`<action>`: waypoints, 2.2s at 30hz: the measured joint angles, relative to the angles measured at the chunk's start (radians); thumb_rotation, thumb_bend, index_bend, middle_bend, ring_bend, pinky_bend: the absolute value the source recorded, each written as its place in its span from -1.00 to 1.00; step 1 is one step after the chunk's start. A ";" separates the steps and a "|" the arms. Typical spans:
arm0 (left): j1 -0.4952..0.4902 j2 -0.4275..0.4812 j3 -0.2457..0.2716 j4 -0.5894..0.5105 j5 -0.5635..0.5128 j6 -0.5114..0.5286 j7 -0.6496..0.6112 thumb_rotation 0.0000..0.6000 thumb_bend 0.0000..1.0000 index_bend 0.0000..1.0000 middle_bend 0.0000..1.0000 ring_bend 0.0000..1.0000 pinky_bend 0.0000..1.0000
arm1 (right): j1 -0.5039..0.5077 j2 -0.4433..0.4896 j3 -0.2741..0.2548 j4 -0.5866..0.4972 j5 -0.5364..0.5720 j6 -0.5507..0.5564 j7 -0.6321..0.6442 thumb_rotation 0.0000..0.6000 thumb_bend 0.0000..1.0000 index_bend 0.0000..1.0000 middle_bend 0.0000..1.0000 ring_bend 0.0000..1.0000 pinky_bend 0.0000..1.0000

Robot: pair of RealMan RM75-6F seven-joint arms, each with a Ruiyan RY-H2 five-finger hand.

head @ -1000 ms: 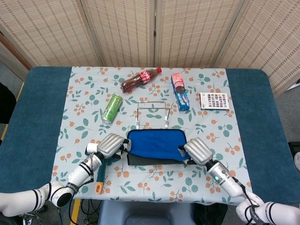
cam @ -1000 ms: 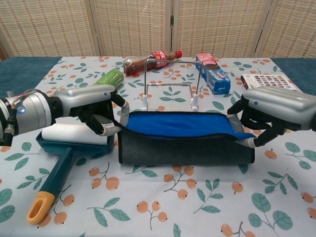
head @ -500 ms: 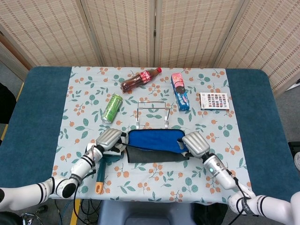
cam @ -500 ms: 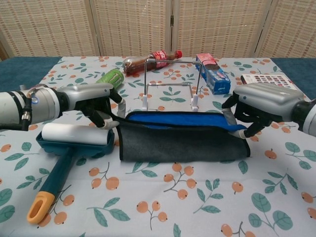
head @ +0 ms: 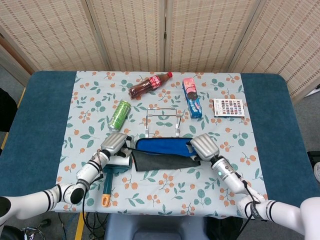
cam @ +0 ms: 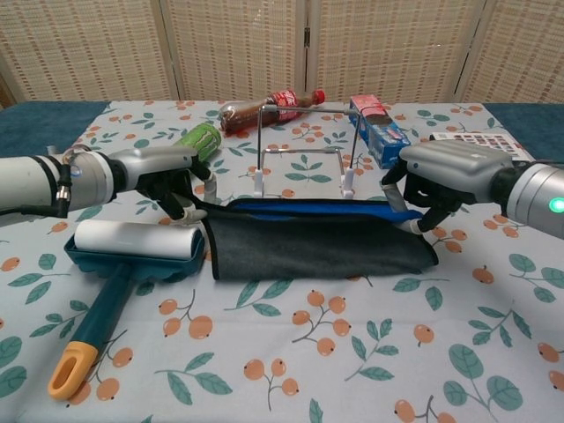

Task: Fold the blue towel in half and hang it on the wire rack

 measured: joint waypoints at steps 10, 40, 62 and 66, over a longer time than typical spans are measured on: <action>-0.018 -0.026 -0.001 0.047 -0.042 -0.001 0.032 1.00 -0.02 0.03 0.95 0.82 0.99 | 0.020 -0.027 0.011 0.047 0.035 -0.021 -0.006 1.00 -0.37 0.30 0.87 0.89 1.00; 0.051 -0.005 -0.026 -0.011 -0.073 0.220 0.119 1.00 -0.09 -0.57 0.49 0.51 0.99 | 0.060 -0.098 0.060 0.163 0.100 -0.002 -0.037 1.00 -0.59 -0.58 0.84 0.89 1.00; 0.181 0.167 0.012 -0.235 0.089 0.413 0.130 1.00 -0.09 -0.49 0.27 0.13 0.80 | 0.023 0.045 -0.128 0.155 -0.241 0.196 0.187 1.00 -0.58 -0.20 0.74 0.80 1.00; 0.217 0.187 0.021 -0.253 0.155 0.486 0.126 1.00 -0.09 -0.47 0.22 0.07 0.74 | 0.002 0.075 -0.187 0.180 -0.312 0.252 0.233 1.00 -0.58 -0.18 0.74 0.80 1.00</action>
